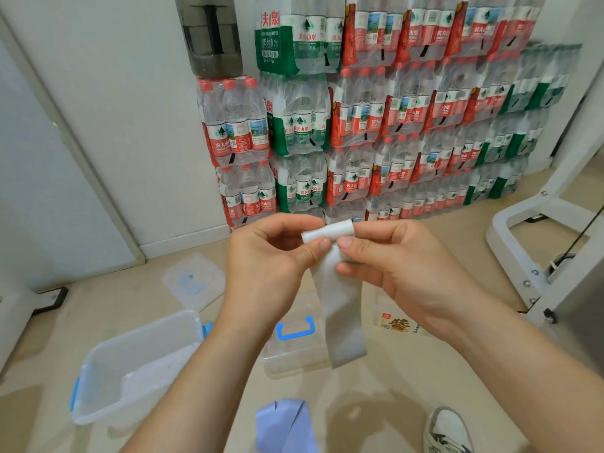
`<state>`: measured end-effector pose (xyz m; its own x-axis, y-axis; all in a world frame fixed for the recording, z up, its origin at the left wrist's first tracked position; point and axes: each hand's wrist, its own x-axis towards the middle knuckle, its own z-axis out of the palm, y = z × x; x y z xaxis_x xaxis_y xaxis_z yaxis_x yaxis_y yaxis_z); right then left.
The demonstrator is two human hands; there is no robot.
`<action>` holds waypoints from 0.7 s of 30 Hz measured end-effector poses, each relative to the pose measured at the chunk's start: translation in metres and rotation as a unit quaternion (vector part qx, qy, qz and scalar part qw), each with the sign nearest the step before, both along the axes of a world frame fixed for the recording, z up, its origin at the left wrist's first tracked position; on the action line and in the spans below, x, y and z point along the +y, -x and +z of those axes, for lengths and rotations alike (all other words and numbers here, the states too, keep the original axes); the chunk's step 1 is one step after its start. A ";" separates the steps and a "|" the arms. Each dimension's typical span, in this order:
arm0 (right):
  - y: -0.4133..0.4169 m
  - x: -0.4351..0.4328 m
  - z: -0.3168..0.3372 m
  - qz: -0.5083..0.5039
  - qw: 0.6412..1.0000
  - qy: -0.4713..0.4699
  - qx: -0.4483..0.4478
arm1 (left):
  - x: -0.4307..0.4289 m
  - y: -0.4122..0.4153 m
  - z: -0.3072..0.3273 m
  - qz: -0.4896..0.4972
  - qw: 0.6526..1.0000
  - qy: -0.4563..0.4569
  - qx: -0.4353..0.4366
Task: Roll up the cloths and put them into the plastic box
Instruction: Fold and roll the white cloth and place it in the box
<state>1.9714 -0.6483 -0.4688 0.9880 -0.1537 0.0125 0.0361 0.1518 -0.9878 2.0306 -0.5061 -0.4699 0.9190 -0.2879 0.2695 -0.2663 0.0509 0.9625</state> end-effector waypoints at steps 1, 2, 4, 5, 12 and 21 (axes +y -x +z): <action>-0.001 0.000 -0.001 -0.006 1.000 0.004 -0.002 | -0.001 0.001 0.000 -0.001 1.000 -0.008 -0.007; -0.001 0.001 -0.002 -0.014 1.000 0.010 -0.003 | -0.001 0.001 0.000 -0.002 1.000 -0.015 -0.013; -0.002 0.002 -0.004 -0.038 0.999 0.023 -0.003 | -0.001 0.001 -0.001 -0.003 0.999 -0.033 -0.023; -0.003 0.002 -0.005 -0.049 0.998 0.033 -0.001 | -0.001 0.001 -0.001 -0.009 0.999 -0.044 -0.026; 0.001 -0.018 0.008 0.019 0.999 0.022 0.031 | 0.016 -0.004 0.008 -0.260 0.964 -0.058 0.022; 0.006 -0.019 0.011 0.101 0.993 0.034 0.051 | 0.017 0.005 0.012 -0.247 0.962 -0.112 -0.020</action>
